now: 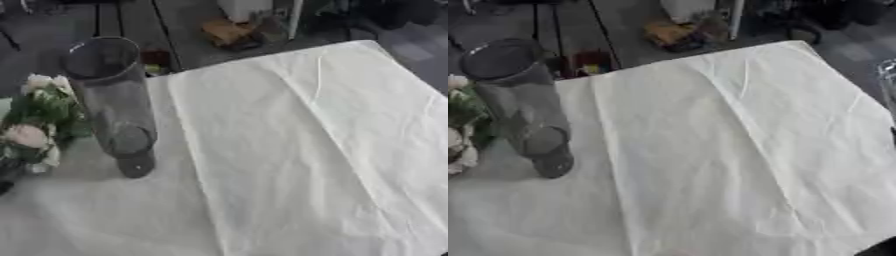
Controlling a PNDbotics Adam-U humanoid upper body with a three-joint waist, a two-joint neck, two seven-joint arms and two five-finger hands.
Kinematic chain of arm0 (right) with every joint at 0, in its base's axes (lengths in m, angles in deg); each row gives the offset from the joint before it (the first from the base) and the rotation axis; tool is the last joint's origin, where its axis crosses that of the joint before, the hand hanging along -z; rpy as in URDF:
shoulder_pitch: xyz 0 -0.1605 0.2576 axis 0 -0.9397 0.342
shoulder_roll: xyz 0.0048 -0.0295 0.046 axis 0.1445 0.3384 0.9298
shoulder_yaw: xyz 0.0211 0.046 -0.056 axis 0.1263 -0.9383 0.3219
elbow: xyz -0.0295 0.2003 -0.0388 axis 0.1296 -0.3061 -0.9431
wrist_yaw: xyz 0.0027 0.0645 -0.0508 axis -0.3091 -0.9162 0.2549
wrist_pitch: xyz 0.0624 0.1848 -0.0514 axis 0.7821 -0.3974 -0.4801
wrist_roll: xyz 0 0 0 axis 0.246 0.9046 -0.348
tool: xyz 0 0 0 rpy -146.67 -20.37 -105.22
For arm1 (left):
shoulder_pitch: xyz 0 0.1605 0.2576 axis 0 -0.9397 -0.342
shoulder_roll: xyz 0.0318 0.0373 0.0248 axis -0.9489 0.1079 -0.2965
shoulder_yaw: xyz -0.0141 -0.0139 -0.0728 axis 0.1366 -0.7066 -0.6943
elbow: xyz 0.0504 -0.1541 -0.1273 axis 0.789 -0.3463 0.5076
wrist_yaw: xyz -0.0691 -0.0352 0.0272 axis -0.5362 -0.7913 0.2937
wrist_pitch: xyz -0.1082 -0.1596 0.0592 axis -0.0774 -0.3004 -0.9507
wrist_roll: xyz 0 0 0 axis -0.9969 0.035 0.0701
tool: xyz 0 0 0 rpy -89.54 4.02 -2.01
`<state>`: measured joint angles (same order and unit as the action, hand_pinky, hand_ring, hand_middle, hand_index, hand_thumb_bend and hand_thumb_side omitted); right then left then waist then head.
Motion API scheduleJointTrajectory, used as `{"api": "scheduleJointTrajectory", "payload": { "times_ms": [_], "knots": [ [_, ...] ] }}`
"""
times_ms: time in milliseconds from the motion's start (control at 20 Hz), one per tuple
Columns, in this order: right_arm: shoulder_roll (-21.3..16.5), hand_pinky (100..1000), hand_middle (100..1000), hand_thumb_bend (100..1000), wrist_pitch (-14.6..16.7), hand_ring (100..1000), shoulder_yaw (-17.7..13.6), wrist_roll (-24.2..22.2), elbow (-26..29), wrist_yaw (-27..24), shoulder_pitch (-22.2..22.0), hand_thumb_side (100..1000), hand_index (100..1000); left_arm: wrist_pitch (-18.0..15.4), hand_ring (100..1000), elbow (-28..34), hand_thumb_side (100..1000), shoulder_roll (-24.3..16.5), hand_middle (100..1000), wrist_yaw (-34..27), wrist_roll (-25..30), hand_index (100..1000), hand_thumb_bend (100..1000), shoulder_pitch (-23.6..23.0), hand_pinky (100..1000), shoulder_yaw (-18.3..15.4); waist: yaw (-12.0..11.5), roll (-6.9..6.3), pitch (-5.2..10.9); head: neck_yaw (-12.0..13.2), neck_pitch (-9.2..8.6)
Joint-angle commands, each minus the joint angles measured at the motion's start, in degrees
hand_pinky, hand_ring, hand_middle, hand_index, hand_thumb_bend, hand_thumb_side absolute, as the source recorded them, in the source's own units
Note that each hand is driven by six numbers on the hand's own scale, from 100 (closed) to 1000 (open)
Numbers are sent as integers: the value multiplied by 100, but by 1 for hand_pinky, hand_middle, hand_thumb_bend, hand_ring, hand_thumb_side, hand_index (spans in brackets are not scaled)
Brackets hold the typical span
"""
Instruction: Arrange flowers into the vase.
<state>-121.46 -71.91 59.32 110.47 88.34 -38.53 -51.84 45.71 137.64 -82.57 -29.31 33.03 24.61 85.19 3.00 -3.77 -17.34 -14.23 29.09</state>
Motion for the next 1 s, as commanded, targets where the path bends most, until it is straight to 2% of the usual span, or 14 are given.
{"api": "scheduleJointTrajectory", "payload": {
  "times_ms": [50, 300, 400, 450, 650, 1000],
  "knots": [
    [-116, 762, 865, 100, 10, 887, -40, -24, 77, -37, 88, 1000, 910, 35, 661, -14, 611, -85, 804, -77, -19, 884, 589, 132, 586, 2, 15, 9, 80, -15, -79],
    [-98, 763, 864, 100, 12, 887, -35, -28, 77, -37, 86, 1000, 910, 119, 656, -109, 550, 5, 796, -195, -191, 866, 497, 180, 583, -39, 43, 7, 60, -7, -107],
    [-94, 763, 864, 100, 9, 888, -30, -36, 77, -40, 87, 1000, 909, 147, 680, -128, 524, 27, 803, -245, -324, 868, 458, 205, 595, -48, 51, 7, 56, -10, -113],
    [-91, 763, 863, 100, 9, 888, -28, -40, 77, -41, 88, 1000, 910, 164, 676, -137, 485, 37, 798, -272, -405, 863, 415, 218, 589, -57, 52, 7, 55, -13, -114],
    [-77, 762, 863, 100, 1, 888, -15, -67, 77, -49, 91, 1000, 910, 193, 677, -169, 470, 77, 793, -443, -670, 852, 410, 270, 580, -93, 54, 6, 48, -45, -143],
    [-72, 760, 863, 100, 5, 888, -10, -90, 77, -66, 121, 1000, 910, 199, 637, -253, 448, 129, 751, -649, -757, 786, 398, 312, 540, -68, 75, -4, 26, -65, -181]
  ]
}}
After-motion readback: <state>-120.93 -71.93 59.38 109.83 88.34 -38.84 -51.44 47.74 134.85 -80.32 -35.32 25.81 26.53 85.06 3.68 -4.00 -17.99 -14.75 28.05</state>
